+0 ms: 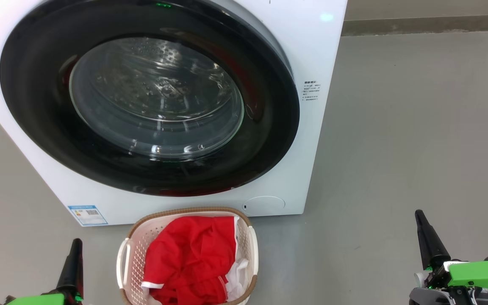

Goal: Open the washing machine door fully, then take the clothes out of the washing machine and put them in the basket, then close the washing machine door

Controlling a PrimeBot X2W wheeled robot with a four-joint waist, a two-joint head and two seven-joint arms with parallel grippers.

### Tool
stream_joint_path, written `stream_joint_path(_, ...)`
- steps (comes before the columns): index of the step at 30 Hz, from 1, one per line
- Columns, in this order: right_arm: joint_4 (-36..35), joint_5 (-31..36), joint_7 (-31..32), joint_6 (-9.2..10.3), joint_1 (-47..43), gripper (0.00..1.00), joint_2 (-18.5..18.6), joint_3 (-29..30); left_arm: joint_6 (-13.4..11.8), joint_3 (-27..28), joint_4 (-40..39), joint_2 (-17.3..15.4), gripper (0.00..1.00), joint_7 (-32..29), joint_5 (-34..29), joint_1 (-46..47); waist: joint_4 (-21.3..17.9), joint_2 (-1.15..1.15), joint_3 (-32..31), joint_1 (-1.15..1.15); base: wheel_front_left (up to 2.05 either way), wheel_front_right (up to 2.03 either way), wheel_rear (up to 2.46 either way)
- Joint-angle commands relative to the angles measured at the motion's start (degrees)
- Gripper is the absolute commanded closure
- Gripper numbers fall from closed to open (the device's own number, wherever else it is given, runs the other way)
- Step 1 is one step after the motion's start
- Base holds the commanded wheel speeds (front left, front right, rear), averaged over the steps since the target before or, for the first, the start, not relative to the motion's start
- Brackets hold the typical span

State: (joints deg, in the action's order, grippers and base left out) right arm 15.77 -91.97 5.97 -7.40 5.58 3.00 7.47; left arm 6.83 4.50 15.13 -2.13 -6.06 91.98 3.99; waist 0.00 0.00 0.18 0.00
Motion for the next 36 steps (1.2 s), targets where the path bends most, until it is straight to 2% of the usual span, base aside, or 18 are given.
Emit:
stream_joint_path(1, -1.8, -0.4, 0.3, -0.09, 0.6, 1.00, 0.1, -1.2, 0.7, 2.0, -1.1, -0.8, 1.00, -0.4, 0.2, 2.2, 0.0, 0.00, 0.0, 0.00, 0.00, 0.00, 0.00)
stream_joint_path(36, -1.8, -0.3, 0.4, -0.09, 0.6, 1.00, 0.0, -1.1, 0.7, 2.0, -1.1, -0.8, 1.00, -0.4, 0.2, 2.2, 0.0, 0.00, 0.0, 0.00, 0.00, 0.00, 0.00)
